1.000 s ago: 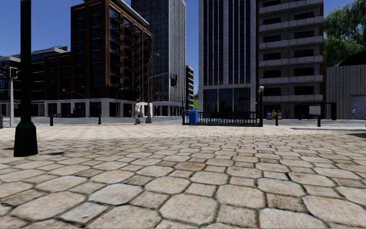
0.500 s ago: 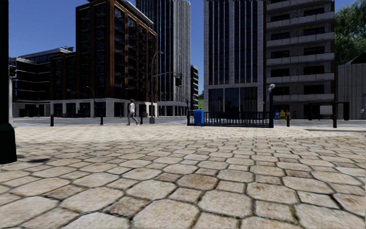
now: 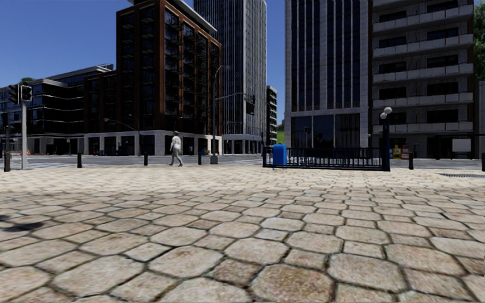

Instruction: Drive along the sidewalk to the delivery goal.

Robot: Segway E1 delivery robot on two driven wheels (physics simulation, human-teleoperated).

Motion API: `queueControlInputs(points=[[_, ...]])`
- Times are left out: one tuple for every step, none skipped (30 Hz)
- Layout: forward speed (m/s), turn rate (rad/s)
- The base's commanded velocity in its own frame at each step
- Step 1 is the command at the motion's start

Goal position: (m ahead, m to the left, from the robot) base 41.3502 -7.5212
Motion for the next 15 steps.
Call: queueControlInputs(points=[[1.47,0.0],[1.47,0.0],[1.47,0.0],[1.47,0.0],[1.47,0.0],[1.47,0.0],[1.47,0.0],[1.47,0.0],[1.47,0.0],[1.48,0.0],[1.52,0.0],[1.54,0.0],[1.64,0.0],[1.64,0.0],[1.7,0.0]])
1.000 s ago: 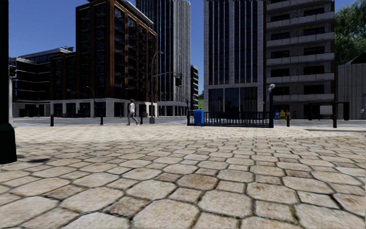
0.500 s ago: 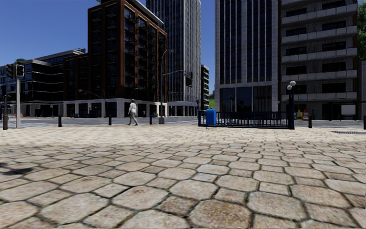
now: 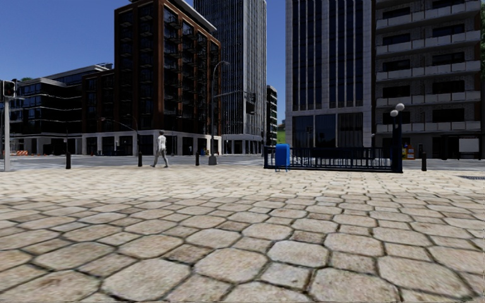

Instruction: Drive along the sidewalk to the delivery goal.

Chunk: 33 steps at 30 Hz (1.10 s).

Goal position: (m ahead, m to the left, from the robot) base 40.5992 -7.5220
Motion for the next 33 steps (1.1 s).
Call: queueControlInputs(points=[[1.73,0.0],[2.0,0.0],[2.0,0.0],[2.0,0.0],[2.0,0.0],[2.0,0.0],[2.0,0.0],[2.0,0.0],[2.0,0.0],[2.0,0.0],[2.0,0.0],[2.0,0.0],[2.0,0.0],[2.0,0.0],[2.0,0.0],[2.0,0.0],[2.0,0.0],[2.0,0.0],[2.0,0.0],[2.0,0.0],[2.0,0.0],[2.0,0.0],[2.0,0.0],[2.0,0.0],[2.0,0.0],[2.0,0.0],[2.0,0.0],[2.0,0.0],[2.0,0.0],[2.0,0.0],[2.0,0.0],[2.0,0.13],[2.0,0.6]])
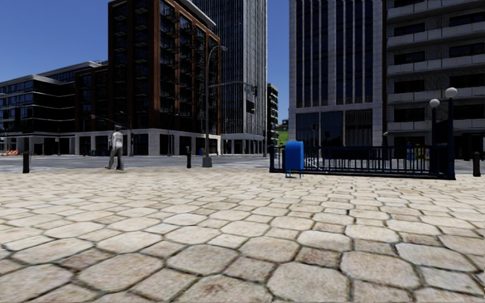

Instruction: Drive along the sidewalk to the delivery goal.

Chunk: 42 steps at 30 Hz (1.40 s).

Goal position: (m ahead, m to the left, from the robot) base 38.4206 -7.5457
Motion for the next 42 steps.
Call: queueControlInputs(points=[[2.0,0.72],[2.0,0.8],[2.0,0.8],[2.0,0.82],[2.0,0.75],[2.0,0.09],[2.0,0.0],[2.0,0.0],[2.0,0.0],[2.0,0.0],[2.0,0.0],[2.0,0.0],[2.0,0.0],[2.0,0.0],[2.0,0.0],[2.0,0.0],[2.0,0.0],[2.0,0.0],[2.0,0.0],[2.0,0.0],[2.0,0.0],[2.0,0.0],[2.0,0.0],[2.0,0.0],[2.0,0.0],[2.0,0.0],[2.0,0.0],[2.0,0.0],[2.0,0.0],[2.0,0.0],[2.0,0.0],[2.0,0.0],[2.0,0.0],[2.0,0.0],[2.0,0.0],[2.0,0.0],[2.0,0.0],[2.0,0.0],[2.0,0.0],[2.0,0.0],[2.0,0.0],[2.0,0.0]])
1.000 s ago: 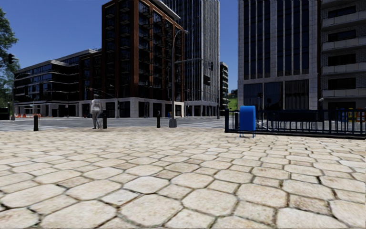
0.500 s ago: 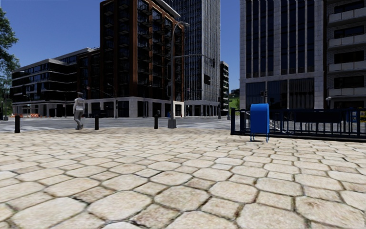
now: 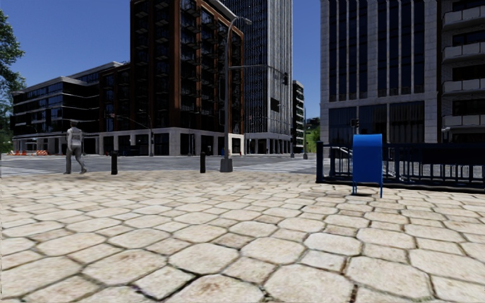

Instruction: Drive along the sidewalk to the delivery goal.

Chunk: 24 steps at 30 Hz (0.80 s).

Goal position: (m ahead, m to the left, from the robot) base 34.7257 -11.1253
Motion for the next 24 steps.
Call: queueControlInputs(points=[[2.0,0.0],[2.0,0.0],[2.0,0.0],[2.0,0.0],[2.0,0.0],[2.0,0.0],[2.0,0.0],[2.0,0.0],[2.0,0.0],[2.0,0.0],[2.0,0.0],[2.0,0.0],[2.0,0.0],[2.0,0.0],[2.0,0.0],[2.0,0.0],[2.0,0.0],[2.0,0.0],[2.0,0.0],[2.0,0.0],[2.0,0.0],[2.0,0.0],[2.0,0.0],[2.0,0.0]])
